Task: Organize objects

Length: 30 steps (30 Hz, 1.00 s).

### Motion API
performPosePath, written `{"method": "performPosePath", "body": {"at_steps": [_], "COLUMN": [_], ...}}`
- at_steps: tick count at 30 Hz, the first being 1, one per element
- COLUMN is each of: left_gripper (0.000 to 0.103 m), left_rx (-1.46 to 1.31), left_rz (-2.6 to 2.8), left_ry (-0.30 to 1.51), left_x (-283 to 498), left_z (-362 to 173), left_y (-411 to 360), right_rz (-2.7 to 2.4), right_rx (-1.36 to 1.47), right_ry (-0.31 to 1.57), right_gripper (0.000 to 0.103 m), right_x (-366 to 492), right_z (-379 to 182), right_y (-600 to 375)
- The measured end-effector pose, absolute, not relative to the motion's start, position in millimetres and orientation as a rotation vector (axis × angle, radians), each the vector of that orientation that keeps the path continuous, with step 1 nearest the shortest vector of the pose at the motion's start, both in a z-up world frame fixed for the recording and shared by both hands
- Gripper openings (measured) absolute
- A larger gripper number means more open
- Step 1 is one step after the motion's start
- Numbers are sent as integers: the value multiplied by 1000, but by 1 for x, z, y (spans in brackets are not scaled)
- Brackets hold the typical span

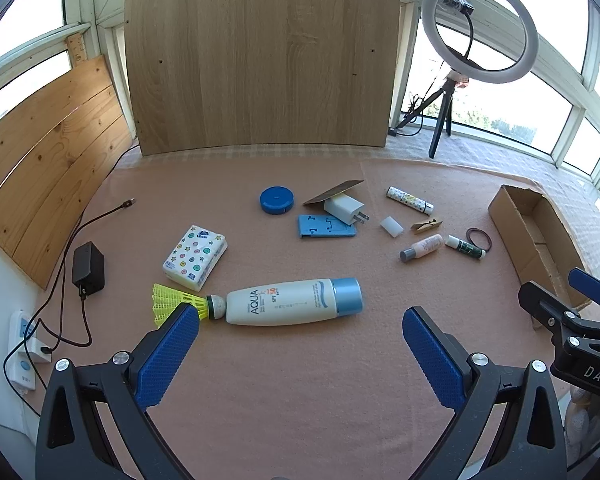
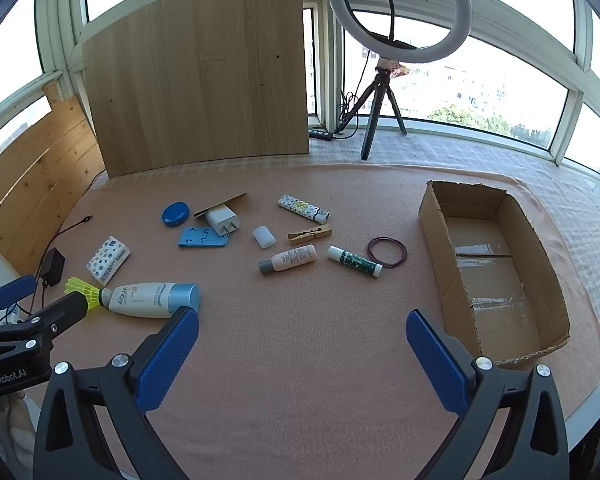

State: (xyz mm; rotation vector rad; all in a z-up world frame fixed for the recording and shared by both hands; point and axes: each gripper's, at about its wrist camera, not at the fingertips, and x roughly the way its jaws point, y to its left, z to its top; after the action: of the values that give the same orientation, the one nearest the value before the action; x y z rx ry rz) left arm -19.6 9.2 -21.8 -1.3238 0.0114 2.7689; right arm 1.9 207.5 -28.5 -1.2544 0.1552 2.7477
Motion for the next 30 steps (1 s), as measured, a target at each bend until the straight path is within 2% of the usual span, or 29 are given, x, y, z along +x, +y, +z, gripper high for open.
{"method": "performPosePath", "body": {"at_steps": [15, 27, 30], "left_gripper": [103, 103, 98], "left_rx": [-1375, -1449, -1481], "left_rz": [2692, 2604, 2561], "left_ry": [53, 68, 65], "left_x": [-45, -105, -124], "left_z": [-41, -76, -89], "left_y": [7, -8, -7], "right_rz": [2707, 2673, 2668], "right_rx": [-1295, -1320, -1319], "right_ry": [165, 155, 156], "right_gripper": [102, 102, 102], "right_x": [-1, 2, 4], "right_z": [-38, -48, -48], "right_y": [212, 214, 215]}}
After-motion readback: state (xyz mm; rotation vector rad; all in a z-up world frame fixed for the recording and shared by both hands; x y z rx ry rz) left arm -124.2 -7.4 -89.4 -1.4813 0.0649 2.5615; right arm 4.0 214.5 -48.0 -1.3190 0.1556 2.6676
